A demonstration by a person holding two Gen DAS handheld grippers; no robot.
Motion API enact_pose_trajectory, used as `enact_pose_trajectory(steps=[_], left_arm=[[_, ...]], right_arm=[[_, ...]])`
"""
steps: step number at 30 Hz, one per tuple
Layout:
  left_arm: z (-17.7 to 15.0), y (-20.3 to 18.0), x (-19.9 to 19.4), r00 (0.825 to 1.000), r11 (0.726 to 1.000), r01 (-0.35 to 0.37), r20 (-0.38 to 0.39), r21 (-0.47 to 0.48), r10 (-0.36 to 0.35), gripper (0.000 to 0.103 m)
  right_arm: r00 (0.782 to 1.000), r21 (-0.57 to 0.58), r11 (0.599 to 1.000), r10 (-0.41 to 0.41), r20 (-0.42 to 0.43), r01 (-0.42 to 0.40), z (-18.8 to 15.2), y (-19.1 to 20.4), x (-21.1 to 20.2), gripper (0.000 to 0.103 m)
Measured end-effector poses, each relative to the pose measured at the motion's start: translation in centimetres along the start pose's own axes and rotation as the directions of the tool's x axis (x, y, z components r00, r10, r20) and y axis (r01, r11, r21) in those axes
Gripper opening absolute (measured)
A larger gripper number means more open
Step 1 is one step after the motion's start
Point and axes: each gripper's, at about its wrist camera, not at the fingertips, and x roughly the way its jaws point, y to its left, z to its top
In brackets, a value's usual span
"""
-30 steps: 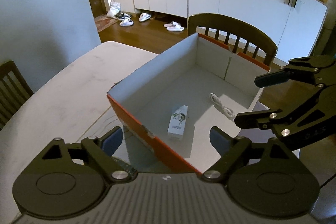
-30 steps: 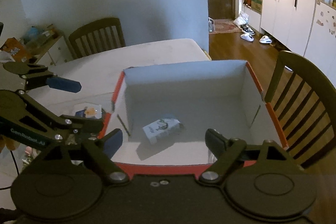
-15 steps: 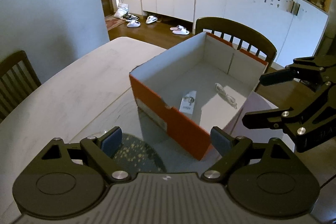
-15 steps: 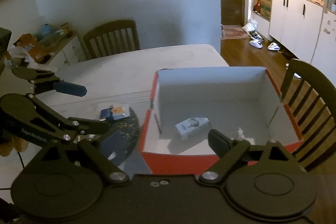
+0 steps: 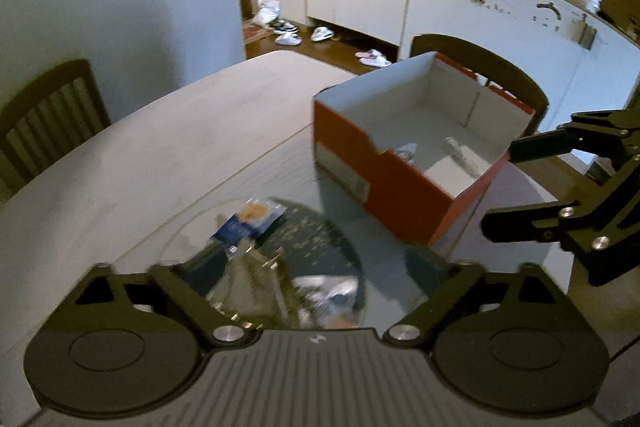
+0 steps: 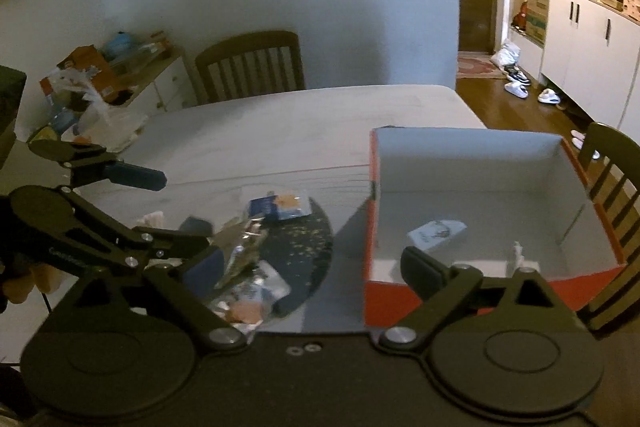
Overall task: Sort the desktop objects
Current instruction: 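Move both grippers back to the pile on the turntable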
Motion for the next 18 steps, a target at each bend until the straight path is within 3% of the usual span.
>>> enact_pose_trajectory(steps=[10,18], left_arm=[[-4.4,5.3,-1.3,0.997,0.991,-0.076,-0.032,-0.106,0.073,0.103],[-7.7,7.2,-1.5,0.994,0.982,-0.100,-0.060,-0.158,0.092,0.103]], right_arm=[[0.999,-0.043,0.999,0.030,-0.028,-0.031,-0.8,3.6,1.7,0.096],[0.997,-0.042,0.998,0.034,-0.064,-0.036,-1.8,5.2,3.4,0.096]])
